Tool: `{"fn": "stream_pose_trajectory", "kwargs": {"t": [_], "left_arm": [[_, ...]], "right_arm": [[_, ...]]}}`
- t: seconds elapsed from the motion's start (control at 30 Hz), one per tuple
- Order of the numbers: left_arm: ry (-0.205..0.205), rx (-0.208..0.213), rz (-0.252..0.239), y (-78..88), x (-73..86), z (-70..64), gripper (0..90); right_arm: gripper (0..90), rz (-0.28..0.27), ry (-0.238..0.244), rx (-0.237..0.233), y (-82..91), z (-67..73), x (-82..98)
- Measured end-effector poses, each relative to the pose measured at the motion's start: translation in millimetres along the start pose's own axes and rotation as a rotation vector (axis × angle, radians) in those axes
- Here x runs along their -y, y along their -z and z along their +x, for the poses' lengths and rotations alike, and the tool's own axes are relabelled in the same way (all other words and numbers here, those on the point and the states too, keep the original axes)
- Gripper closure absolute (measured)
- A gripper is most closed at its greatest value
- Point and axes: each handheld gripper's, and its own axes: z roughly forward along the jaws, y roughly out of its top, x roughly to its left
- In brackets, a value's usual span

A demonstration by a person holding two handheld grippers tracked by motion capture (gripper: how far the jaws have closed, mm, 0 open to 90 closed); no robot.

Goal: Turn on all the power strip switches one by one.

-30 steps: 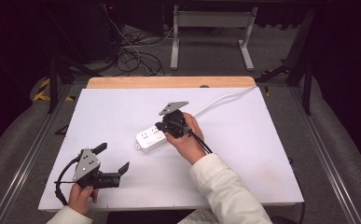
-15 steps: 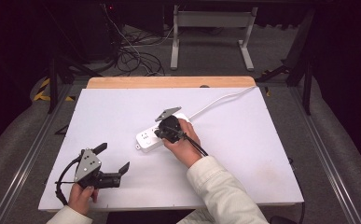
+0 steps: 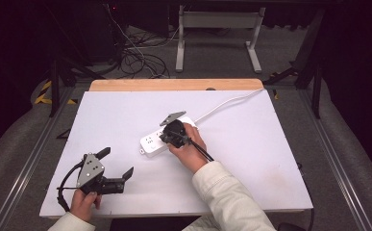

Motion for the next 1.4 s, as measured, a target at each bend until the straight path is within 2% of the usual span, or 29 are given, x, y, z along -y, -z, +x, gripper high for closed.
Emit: {"fn": "stream_pose_trajectory", "kwargs": {"t": [0.33,0.6,0.8,1.0,1.4], "left_arm": [[-0.003,-0.002,0.000,-0.1,-0.1,-0.4,1.8],[-0.004,-0.002,0.001,0.0,-0.1,-0.5,1.8],[-0.005,-0.001,0.003,0.0,-0.1,-1.1,1.8],[-0.010,-0.001,0.006,-0.3,-0.1,-1.0,1.8],[-0.012,0.000,0.008,-0.3,-0.2,-1.2,1.8]], "right_arm": [[90.0,-0.010,0.014,-0.003,-0.2,0.4,2.0],[90.0,-0.008,-0.001,0.005,-1.0,0.9,2.2],[90.0,-0.004,0.002,-0.009,-1.6,-0.7,2.7],[90.0,-0.004,-0.022,-0.015,-1.9,-1.7,3.1],[90.0,-0.002,-0.027,0.000,-2.8,0.3,3.5]]}}
